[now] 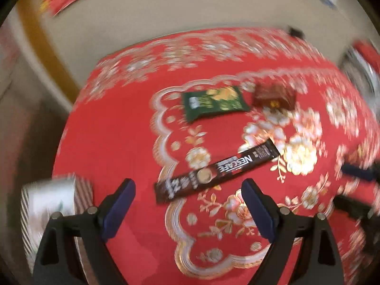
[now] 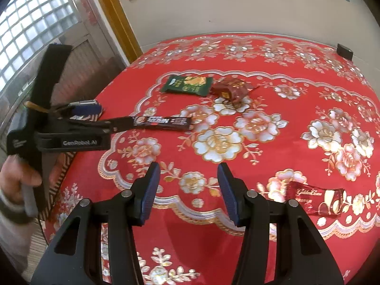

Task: Organize snacks
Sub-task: 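Move both tools back toward the coffee stick and red-gold candy pack, then grasp the Nescafe coffee stick with the left tool while the right tool grasps a red-gold candy pack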

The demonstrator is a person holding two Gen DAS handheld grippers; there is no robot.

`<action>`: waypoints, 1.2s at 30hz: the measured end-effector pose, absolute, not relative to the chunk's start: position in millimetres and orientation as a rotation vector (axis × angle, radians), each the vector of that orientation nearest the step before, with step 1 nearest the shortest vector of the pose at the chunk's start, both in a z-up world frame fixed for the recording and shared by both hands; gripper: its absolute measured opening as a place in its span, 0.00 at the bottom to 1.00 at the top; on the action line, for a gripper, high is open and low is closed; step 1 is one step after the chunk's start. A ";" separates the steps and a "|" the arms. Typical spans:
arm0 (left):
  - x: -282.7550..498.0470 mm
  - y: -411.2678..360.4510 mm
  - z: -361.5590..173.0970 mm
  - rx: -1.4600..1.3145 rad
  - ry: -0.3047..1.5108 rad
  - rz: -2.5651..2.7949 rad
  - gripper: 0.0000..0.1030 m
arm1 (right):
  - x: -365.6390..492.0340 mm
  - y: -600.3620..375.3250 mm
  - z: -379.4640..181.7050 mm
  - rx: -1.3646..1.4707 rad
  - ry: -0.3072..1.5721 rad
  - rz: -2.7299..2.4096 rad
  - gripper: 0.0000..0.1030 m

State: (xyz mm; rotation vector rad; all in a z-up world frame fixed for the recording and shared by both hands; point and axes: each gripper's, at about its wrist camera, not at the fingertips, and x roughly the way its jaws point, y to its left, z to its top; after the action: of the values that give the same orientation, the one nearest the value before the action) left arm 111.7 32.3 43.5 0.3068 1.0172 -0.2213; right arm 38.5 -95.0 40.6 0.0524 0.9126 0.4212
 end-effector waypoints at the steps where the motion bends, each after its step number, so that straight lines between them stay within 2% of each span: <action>1: 112.0 26.7 41.4 0.344 1.014 -0.275 0.89 | 40.0 -97.6 40.5 0.049 0.913 0.416 0.49; 7: 121.5 10.3 21.9 0.461 1.054 -0.423 0.89 | 63.1 -114.2 40.9 0.046 0.922 0.373 0.49; 12: 133.1 10.9 18.4 0.437 1.084 -0.525 0.91 | 100.0 -112.5 50.6 -0.022 0.882 0.369 0.49; 16: 136.2 12.7 15.0 0.422 1.102 -0.594 0.91 | 132.7 -95.3 57.5 -0.183 0.846 0.396 0.58; 24: 140.4 11.8 12.8 0.432 1.111 -0.655 0.92 | 190.4 -65.7 36.3 -0.414 0.931 0.435 0.58; 29: 142.9 10.3 12.9 0.434 1.102 -0.666 0.92 | 204.0 -60.1 18.1 -0.419 0.979 0.468 0.58; 30: 143.4 9.6 12.6 0.431 1.102 -0.664 0.91 | 203.7 -58.0 15.9 -0.424 0.975 0.465 0.54; 32: 144.7 7.6 12.7 0.430 1.097 -0.664 0.87 | 198.8 -56.1 14.3 -0.416 0.960 0.474 0.39; 34: 141.7 6.1 15.1 0.433 1.090 -0.670 0.78 | 194.9 -55.5 14.7 -0.411 0.966 0.477 0.37; 36: 136.2 3.8 18.6 0.431 1.074 -0.674 0.57 | 191.4 -59.3 16.0 -0.405 0.983 0.462 0.36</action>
State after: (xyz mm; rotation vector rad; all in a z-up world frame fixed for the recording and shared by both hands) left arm 136.2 3.8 18.6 0.4313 1.0743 -0.6736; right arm 191.4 -59.3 16.0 -0.4047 0.9830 0.4621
